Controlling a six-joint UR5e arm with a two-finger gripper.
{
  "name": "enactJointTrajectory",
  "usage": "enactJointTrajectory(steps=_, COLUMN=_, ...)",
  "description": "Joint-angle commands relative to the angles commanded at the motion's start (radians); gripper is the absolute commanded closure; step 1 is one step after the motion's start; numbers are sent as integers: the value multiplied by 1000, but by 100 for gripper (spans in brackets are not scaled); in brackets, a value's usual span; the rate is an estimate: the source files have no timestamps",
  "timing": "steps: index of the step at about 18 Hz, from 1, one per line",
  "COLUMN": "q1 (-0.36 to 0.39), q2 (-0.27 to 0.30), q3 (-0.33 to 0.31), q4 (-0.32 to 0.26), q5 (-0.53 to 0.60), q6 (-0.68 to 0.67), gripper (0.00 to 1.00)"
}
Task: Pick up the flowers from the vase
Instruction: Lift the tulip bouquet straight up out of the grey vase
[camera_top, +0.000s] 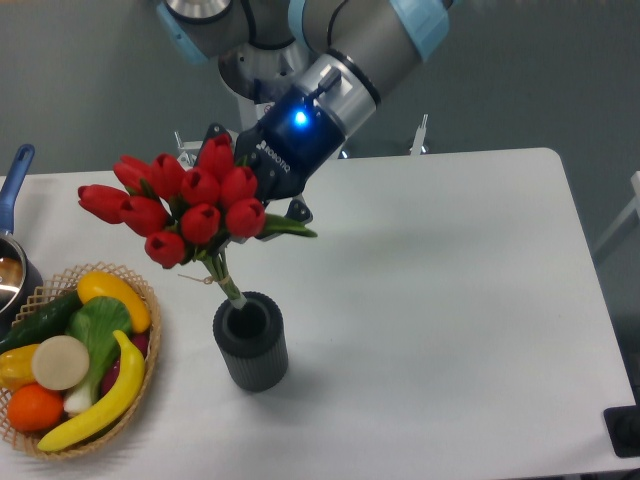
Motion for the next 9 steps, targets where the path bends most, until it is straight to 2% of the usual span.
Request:
enactJointTrajectory(steps=5, q1=41, q2=0, q3=37, q4=0, q5=0, q6=-22, gripper=56)
enactJointTrajectory(steps=9, q1=150, q2=-2, q3=55, q4=-2, q5=0, q6=-17, gripper=56)
